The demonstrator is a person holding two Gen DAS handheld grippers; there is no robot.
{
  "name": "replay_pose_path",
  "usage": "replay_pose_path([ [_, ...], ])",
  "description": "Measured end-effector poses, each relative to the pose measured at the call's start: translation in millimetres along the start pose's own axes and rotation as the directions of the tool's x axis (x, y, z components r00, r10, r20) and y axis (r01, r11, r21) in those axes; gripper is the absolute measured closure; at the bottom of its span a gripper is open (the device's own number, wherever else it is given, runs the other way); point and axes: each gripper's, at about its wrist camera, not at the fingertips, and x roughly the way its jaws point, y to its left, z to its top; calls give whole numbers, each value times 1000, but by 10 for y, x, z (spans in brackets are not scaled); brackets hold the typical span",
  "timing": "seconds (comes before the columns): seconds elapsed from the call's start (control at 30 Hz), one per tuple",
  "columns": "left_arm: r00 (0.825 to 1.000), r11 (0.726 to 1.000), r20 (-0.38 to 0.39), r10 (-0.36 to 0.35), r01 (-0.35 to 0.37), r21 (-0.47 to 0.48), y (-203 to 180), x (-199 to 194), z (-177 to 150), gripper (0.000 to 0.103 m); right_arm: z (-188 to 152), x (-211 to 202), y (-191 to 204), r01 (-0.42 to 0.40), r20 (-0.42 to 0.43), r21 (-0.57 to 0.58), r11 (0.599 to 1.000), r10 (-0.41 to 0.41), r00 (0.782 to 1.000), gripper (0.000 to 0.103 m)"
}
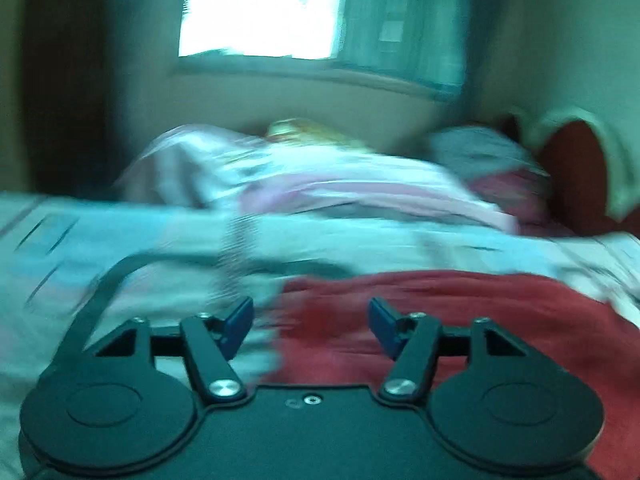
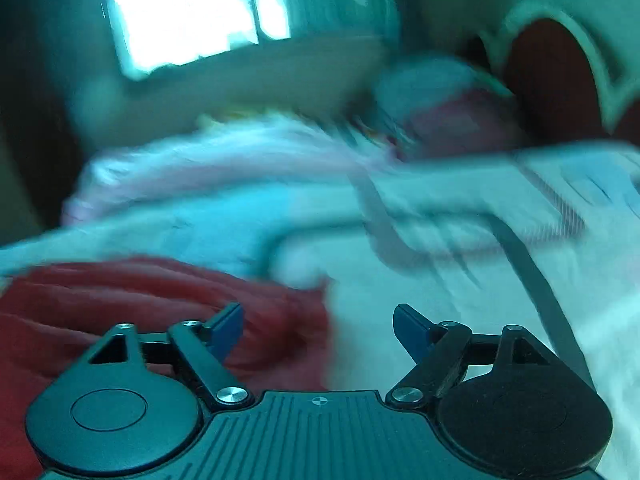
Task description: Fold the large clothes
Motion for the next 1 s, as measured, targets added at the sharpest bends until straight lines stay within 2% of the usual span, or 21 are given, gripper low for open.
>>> replay_pose_path([
  [0.03,999,998,-2,-38,38,55,-206,-36,16,45,22,-29,142,-30,5,-25,999,30,1000,23],
  [0.1,991,982,-64,-118,126,141,-626,46,17,41,49,43,494,-127,-33,-57,990,126,992,27],
  [0.17,985,973,-105,-134,151,175,-919,190,-24,37,22,218,867,-181,-98,-102,978,172,980,28],
  [0.23,983,978,-155,-94,120,171,-1029,365,-108,37,-52,413,1127,-172,-167,-162,972,145,975,28],
  [0.27,982,983,-174,-78,105,150,-1004,454,-170,37,-125,568,1188,-139,-227,-194,971,93,969,28],
  [0.3,979,987,-186,-82,105,121,-942,496,-234,37,-195,676,1175,-120,-251,-200,972,67,966,27],
  [0.4,977,991,-183,-108,121,62,-798,560,-338,36,-283,775,1037,-133,-230,-159,978,94,969,27],
  [0.53,982,991,-174,-79,96,91,-841,489,-298,37,-253,705,1083,-97,-224,-189,977,53,973,27],
  [0.57,986,991,-150,-68,84,103,-832,358,-287,34,-222,568,1063,-71,-190,-184,980,36,981,27],
  [0.63,994,992,-92,-64,73,99,-714,-9,-335,26,-206,137,963,-98,-101,-167,981,82,992,27],
  [0.67,995,996,-85,-61,66,65,-603,-173,-398,26,-222,-47,872,-103,-85,-135,986,92,992,27],
  [0.73,996,1000,-89,5,-5,-1,-354,-514,-589,27,-353,-436,571,-96,-47,-22,995,95,994,27],
  [0.83,985,981,-101,136,-148,-125,18,-1026,-969,26,-700,-887,15,-30,-53,219,975,42,998,27],
  [0.9,980,945,-129,152,-183,-271,236,-1294,-1207,27,-991,-1132,-273,-18,-58,392,920,45,997,27],
  [0.97,986,884,-118,118,-158,-439,374,-1512,-1391,29,-1224,-1278,-428,-36,-64,521,853,81,995,25],
  [1.0,989,844,-117,91,-139,-517,415,-1574,-1470,31,-1314,-1333,-457,-55,-52,568,821,102,993,21],
])
